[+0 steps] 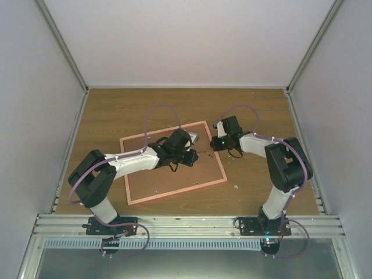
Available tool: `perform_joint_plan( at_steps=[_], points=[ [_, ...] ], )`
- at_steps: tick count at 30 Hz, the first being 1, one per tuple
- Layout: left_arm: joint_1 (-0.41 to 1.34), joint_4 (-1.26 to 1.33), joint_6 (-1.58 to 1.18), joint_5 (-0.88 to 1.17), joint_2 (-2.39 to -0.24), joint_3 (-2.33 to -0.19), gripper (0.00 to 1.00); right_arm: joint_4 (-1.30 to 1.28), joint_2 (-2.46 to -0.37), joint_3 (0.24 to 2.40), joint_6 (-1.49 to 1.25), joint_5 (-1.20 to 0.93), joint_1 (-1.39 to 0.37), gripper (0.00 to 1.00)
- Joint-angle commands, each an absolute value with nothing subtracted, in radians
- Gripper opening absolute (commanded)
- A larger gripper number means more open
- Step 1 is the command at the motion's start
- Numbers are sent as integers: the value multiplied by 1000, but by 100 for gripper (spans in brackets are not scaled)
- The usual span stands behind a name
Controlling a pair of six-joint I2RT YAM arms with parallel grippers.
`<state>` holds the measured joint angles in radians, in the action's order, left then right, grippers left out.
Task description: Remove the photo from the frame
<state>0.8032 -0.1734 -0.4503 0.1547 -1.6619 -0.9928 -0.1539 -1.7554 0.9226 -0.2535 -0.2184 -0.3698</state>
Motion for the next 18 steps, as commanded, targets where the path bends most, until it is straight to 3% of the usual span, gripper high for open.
perform_joint_plan(
  at_steps=[1, 12, 18],
  points=[
    [762, -155, -457, 134, -1592, -948, 0, -196, -1827, 1025, -169, -189, -358, 20],
    [627, -189, -442, 130, -1441, -851, 0, -273, -1983, 1288, -102, -160, -309, 26],
    [597, -191, -438, 136, -1384, -826, 0, -340, -1854, 1204, -141, -201, -321, 38]
  ],
)
